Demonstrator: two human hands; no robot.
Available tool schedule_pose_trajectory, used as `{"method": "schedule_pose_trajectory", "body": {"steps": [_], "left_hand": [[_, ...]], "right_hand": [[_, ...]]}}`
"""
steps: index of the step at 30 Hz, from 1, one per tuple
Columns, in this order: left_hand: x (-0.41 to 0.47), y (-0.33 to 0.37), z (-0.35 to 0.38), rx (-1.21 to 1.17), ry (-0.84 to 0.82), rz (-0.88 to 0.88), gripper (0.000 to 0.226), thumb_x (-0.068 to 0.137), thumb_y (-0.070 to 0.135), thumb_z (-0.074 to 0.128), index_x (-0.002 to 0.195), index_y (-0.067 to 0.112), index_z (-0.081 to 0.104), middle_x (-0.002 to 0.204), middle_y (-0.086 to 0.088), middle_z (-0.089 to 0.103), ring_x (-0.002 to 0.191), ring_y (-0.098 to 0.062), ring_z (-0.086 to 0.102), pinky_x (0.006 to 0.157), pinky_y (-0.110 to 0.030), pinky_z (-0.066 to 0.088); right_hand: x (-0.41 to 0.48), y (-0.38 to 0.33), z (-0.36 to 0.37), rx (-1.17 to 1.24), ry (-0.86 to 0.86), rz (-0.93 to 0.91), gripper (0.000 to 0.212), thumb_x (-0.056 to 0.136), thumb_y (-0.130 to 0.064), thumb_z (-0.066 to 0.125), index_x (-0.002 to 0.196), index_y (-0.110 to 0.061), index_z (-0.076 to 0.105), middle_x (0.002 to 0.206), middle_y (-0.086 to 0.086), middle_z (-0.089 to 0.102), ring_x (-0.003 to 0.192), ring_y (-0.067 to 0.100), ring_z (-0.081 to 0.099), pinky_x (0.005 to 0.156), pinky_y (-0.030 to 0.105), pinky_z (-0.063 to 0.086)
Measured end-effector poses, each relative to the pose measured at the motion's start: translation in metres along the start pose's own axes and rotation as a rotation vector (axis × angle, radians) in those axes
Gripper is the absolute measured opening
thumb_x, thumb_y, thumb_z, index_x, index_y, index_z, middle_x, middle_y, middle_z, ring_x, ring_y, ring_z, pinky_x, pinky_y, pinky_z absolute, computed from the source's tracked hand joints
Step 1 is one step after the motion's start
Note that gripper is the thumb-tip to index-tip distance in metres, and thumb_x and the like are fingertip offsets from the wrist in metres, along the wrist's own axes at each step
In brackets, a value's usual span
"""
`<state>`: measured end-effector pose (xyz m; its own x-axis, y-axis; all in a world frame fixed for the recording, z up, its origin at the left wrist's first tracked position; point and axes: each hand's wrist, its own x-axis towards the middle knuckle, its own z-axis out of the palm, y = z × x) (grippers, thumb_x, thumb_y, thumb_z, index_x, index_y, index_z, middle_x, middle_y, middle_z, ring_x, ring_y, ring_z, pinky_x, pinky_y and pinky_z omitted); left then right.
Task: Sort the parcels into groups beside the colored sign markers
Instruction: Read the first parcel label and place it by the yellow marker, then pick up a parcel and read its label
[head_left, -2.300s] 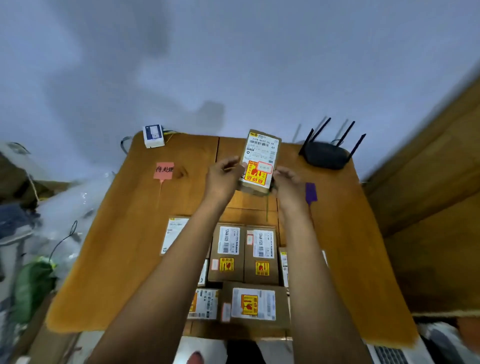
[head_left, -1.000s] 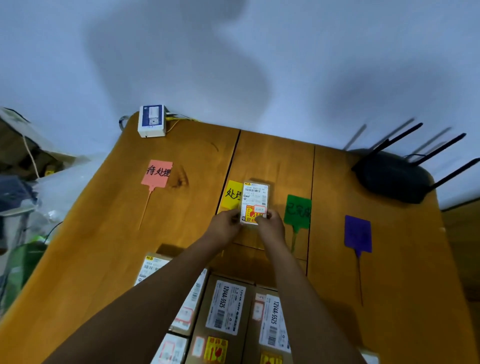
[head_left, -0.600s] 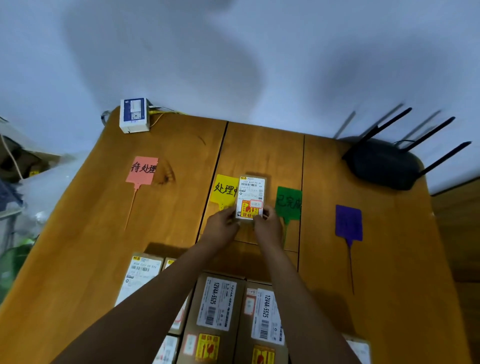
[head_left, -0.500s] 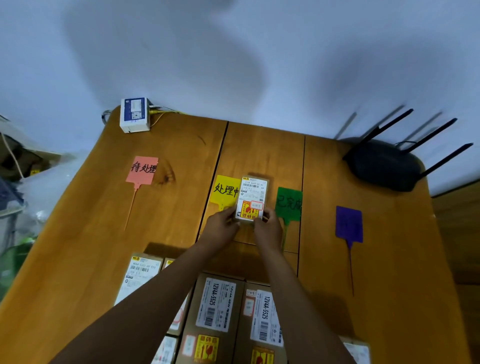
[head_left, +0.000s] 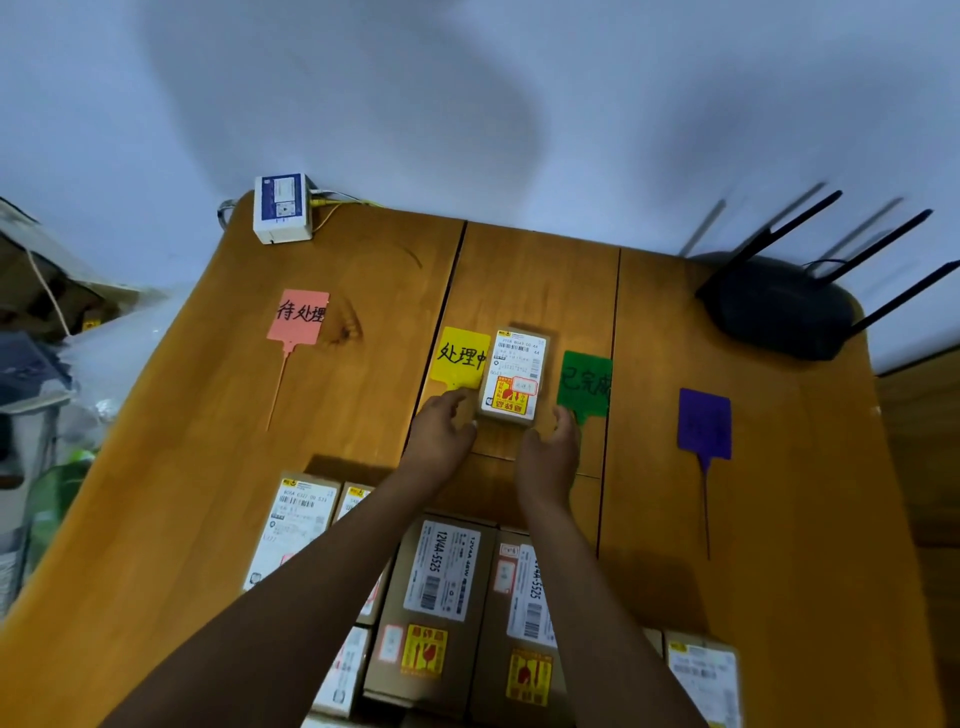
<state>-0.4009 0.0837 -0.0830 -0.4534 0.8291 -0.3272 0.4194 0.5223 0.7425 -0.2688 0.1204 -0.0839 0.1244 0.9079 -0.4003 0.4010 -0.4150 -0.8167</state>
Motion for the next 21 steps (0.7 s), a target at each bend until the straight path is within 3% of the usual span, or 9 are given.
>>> {"method": "schedule_pose_trajectory", "body": {"steps": [4, 8, 11, 14, 16, 18, 21], "left_hand": [[-0.022, 0.004, -0.018, 0.098, -0.005, -0.082, 0.041, 0.086, 0.012, 0.067, 0.126, 0.005, 0.063, 0.118, -0.015, 0.069, 0.105, -0.028, 0.065, 0.081, -0.026, 0.046], [-0.053, 0.0, -0.032, 0.148, -0.099, -0.189, 0.038, 0.084, 0.013, 0.067, 0.121, 0.004, 0.064, 0.114, -0.016, 0.067, 0.099, -0.03, 0.065, 0.076, -0.028, 0.047], [-0.074, -0.006, -0.035, 0.158, -0.13, -0.215, 0.036, 0.084, 0.011, 0.067, 0.118, 0.001, 0.063, 0.112, -0.018, 0.067, 0.098, -0.03, 0.064, 0.072, -0.028, 0.045], [-0.093, -0.008, -0.037, 0.147, -0.141, -0.183, 0.04, 0.088, 0.009, 0.065, 0.126, 0.0, 0.06, 0.123, -0.019, 0.065, 0.111, -0.032, 0.063, 0.074, -0.024, 0.04], [-0.104, -0.011, -0.038, 0.132, -0.121, -0.126, 0.04, 0.088, 0.008, 0.065, 0.127, 0.001, 0.06, 0.121, -0.018, 0.067, 0.108, -0.032, 0.066, 0.073, -0.024, 0.043], [-0.115, -0.016, -0.04, 0.094, -0.077, -0.082, 0.037, 0.088, 0.007, 0.065, 0.125, 0.001, 0.062, 0.115, -0.017, 0.069, 0.104, -0.033, 0.068, 0.07, -0.023, 0.044], [-0.128, -0.023, -0.046, 0.098, -0.035, -0.099, 0.04, 0.09, 0.003, 0.061, 0.13, 0.002, 0.059, 0.124, -0.017, 0.065, 0.114, -0.032, 0.063, 0.079, -0.024, 0.041]], "right_hand": [[-0.036, 0.0, -0.015, -0.046, -0.016, -0.011, 0.028, 0.097, -0.015, 0.05, 0.119, -0.015, 0.067, 0.115, 0.004, 0.068, 0.1, 0.019, 0.062, 0.077, 0.029, 0.048], [-0.075, 0.009, -0.02, -0.238, -0.196, 0.053, 0.023, 0.093, -0.018, 0.051, 0.091, -0.011, 0.073, 0.089, 0.008, 0.072, 0.083, 0.025, 0.066, 0.071, 0.034, 0.052], [-0.101, 0.015, -0.02, -0.271, -0.253, 0.1, 0.021, 0.092, -0.019, 0.051, 0.089, -0.01, 0.07, 0.085, 0.008, 0.07, 0.081, 0.026, 0.066, 0.066, 0.031, 0.048], [-0.115, 0.02, -0.022, -0.3, -0.27, 0.109, 0.021, 0.094, -0.023, 0.05, 0.085, -0.012, 0.065, 0.085, 0.006, 0.068, 0.084, 0.027, 0.066, 0.069, 0.033, 0.049], [-0.123, 0.023, -0.022, -0.326, -0.294, 0.137, 0.011, 0.094, -0.022, 0.05, 0.087, -0.018, 0.057, 0.085, 0.002, 0.063, 0.085, 0.024, 0.063, 0.07, 0.032, 0.046], [-0.128, 0.029, -0.021, -0.342, -0.289, 0.157, 0.013, 0.092, -0.021, 0.049, 0.09, -0.013, 0.058, 0.087, 0.004, 0.062, 0.081, 0.023, 0.06, 0.068, 0.031, 0.043], [-0.136, 0.035, -0.02, -0.315, -0.292, 0.178, 0.013, 0.09, -0.019, 0.049, 0.091, -0.011, 0.06, 0.086, 0.004, 0.063, 0.078, 0.023, 0.059, 0.065, 0.031, 0.041]]}}
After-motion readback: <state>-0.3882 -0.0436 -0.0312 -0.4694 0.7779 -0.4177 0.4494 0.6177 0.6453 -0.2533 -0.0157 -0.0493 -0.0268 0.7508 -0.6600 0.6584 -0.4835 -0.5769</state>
